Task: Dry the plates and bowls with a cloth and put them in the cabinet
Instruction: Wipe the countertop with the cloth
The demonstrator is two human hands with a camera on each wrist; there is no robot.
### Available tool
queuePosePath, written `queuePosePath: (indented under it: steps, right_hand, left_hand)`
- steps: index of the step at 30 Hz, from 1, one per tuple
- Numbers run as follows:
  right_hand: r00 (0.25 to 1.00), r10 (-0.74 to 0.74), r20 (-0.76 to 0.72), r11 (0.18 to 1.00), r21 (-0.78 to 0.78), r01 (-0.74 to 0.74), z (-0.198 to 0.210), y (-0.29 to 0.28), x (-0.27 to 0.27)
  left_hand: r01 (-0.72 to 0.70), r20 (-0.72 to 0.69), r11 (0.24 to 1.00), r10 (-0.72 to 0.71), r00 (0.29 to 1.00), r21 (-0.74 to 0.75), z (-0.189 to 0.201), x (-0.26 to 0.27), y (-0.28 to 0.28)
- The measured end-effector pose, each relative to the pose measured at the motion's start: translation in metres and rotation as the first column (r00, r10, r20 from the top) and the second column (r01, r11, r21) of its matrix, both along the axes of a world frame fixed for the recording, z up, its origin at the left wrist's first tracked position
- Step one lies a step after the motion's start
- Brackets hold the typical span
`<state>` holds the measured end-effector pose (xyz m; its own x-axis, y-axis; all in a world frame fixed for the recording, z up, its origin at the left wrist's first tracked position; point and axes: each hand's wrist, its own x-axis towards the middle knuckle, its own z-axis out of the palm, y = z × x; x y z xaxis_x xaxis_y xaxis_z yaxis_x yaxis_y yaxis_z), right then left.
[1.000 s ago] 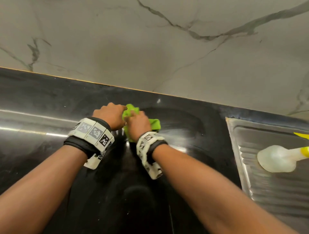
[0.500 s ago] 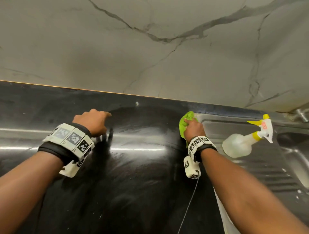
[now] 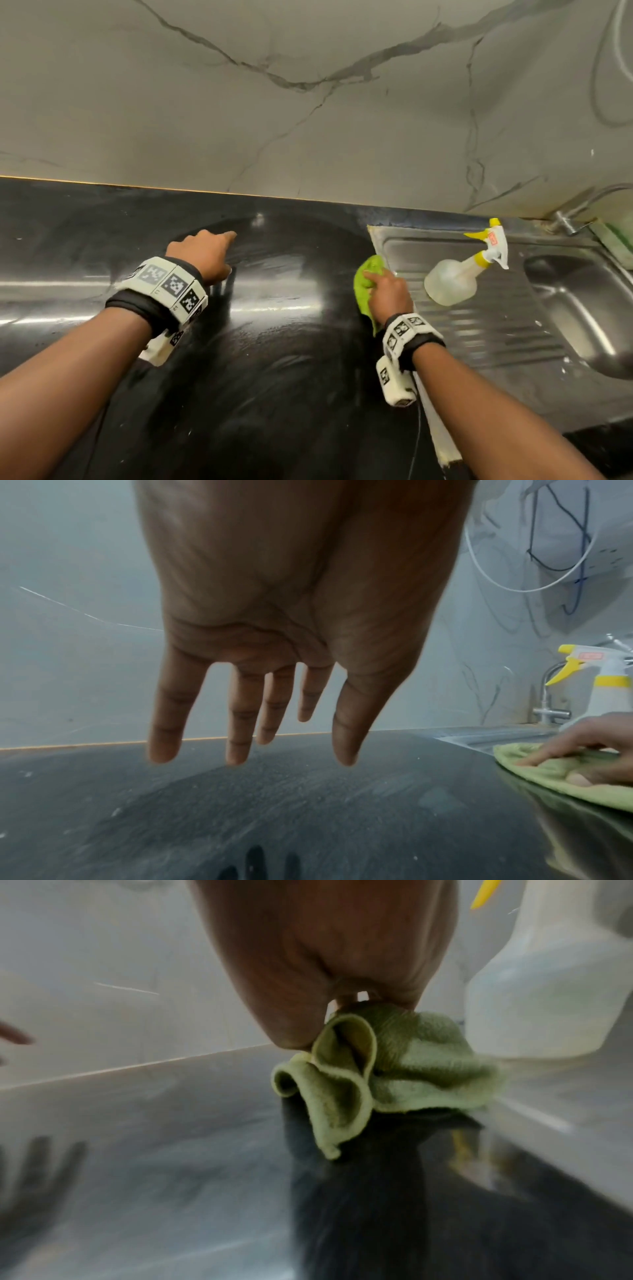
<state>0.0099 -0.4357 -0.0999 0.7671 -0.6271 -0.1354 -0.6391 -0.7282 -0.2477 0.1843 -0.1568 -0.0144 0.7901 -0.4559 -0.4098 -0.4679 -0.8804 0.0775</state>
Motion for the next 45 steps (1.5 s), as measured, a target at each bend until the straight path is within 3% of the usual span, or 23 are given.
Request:
queuePosePath:
  steps: [3, 5, 8, 10, 12, 17, 20, 23, 25, 29, 34, 36, 37, 38, 39, 40, 41, 42, 43, 45]
  right_hand:
    - [0.991, -0.114, -0.067, 0.991, -0.081, 0.108, 0.001, -0.015, 0.023]
    - [0.995, -0.074, -0.064, 0.991, -0.114, 0.067, 0.001, 0.008, 0.049]
    - [0.983, 0.167, -0.073, 0.984, -0.053, -0.171, -0.007, 0.083, 0.078]
    - [0.930, 0.359, -0.083, 0.923, -0.114, -0.367, -0.006, 0.125, 0.084]
    - [0.895, 0.443, -0.059, 0.888, -0.112, -0.447, -0.007, 0.122, 0.092]
    - [0.980, 0.198, 0.012, 0.977, -0.090, -0.196, -0.022, 0.024, 0.114]
    - [0.997, 0.077, 0.007, 0.994, -0.073, -0.076, -0.032, 0.008, 0.162]
    - [0.983, 0.183, -0.030, 0.981, -0.056, -0.184, -0.031, 0.038, 0.213]
    - [0.920, 0.384, -0.077, 0.921, -0.041, -0.387, -0.018, 0.084, 0.234]
    - [0.714, 0.697, -0.065, 0.715, -0.001, -0.699, -0.007, 0.185, 0.245]
    - [0.490, 0.842, 0.228, 0.513, -0.056, -0.856, -0.026, 0.266, 0.172]
    - [0.393, 0.893, 0.221, 0.422, -0.105, -0.900, -0.033, 0.266, 0.137]
    - [0.415, 0.864, 0.284, 0.460, -0.111, -0.881, -0.032, 0.251, 0.126]
    - [0.472, 0.787, 0.396, 0.536, -0.061, -0.842, -0.030, 0.228, 0.118]
    - [0.553, 0.727, 0.407, 0.616, -0.031, -0.787, -0.029, 0.197, 0.109]
    - [0.643, 0.724, 0.250, 0.677, -0.075, -0.732, -0.023, 0.164, 0.099]
    - [0.774, 0.624, 0.101, 0.781, -0.055, -0.622, -0.019, 0.129, 0.086]
    - [0.891, 0.452, 0.044, 0.892, -0.042, -0.450, -0.019, 0.091, 0.071]
    - [0.957, 0.285, 0.050, 0.958, -0.044, -0.283, -0.016, 0.060, 0.056]
    - [0.993, 0.111, 0.033, 0.991, -0.077, -0.108, -0.018, 0.035, 0.038]
  left_hand:
    - [-0.040, -0.009, 0.999, 0.040, 0.999, 0.001, -0.006, 0.000, 0.015]
    - [-0.066, -0.017, 0.998, 0.066, 0.998, 0.008, -0.012, -0.001, 0.027]
    - [-0.083, -0.040, 0.996, 0.085, 0.996, 0.032, -0.019, 0.001, 0.035]
    - [-0.084, -0.072, 0.996, 0.086, 0.994, 0.038, -0.022, 0.003, 0.033]
    - [-0.087, -0.098, 0.996, 0.088, 0.991, 0.022, -0.022, 0.004, 0.031]
    - [-0.182, -0.011, 0.972, 0.182, 0.983, -0.149, -0.018, 0.011, 0.048]
    - [-0.239, 0.063, 0.941, 0.261, 0.963, -0.240, -0.022, 0.016, 0.076]
    - [-0.285, 0.102, 0.913, 0.326, 0.940, -0.290, -0.027, 0.018, 0.101]
    - [-0.304, 0.111, 0.898, 0.353, 0.929, -0.318, -0.031, 0.019, 0.111]
    - [-0.328, 0.114, 0.882, 0.384, 0.916, -0.338, -0.036, 0.021, 0.116]
    - [-0.339, 0.181, 0.798, 0.478, 0.860, -0.498, -0.026, 0.019, 0.105]
    - [-0.323, 0.197, 0.786, 0.483, 0.853, -0.528, -0.022, 0.018, 0.101]
    - [-0.312, 0.198, 0.784, 0.477, 0.857, -0.536, -0.021, 0.016, 0.099]
    - [-0.303, 0.197, 0.786, 0.467, 0.862, -0.539, -0.020, 0.014, 0.099]
    - [-0.289, 0.198, 0.794, 0.450, 0.871, -0.534, -0.020, 0.010, 0.098]
    - [-0.274, 0.202, 0.804, 0.432, 0.879, -0.527, -0.020, 0.006, 0.099]
    - [-0.264, 0.202, 0.811, 0.418, 0.885, -0.522, -0.020, 0.000, 0.099]
    - [-0.256, 0.200, 0.815, 0.407, 0.891, -0.521, -0.021, -0.008, 0.100]
    - [-0.247, 0.196, 0.817, 0.396, 0.897, -0.521, -0.022, -0.015, 0.102]
    - [-0.239, 0.183, 0.817, 0.383, 0.906, -0.525, -0.023, -0.030, 0.105]
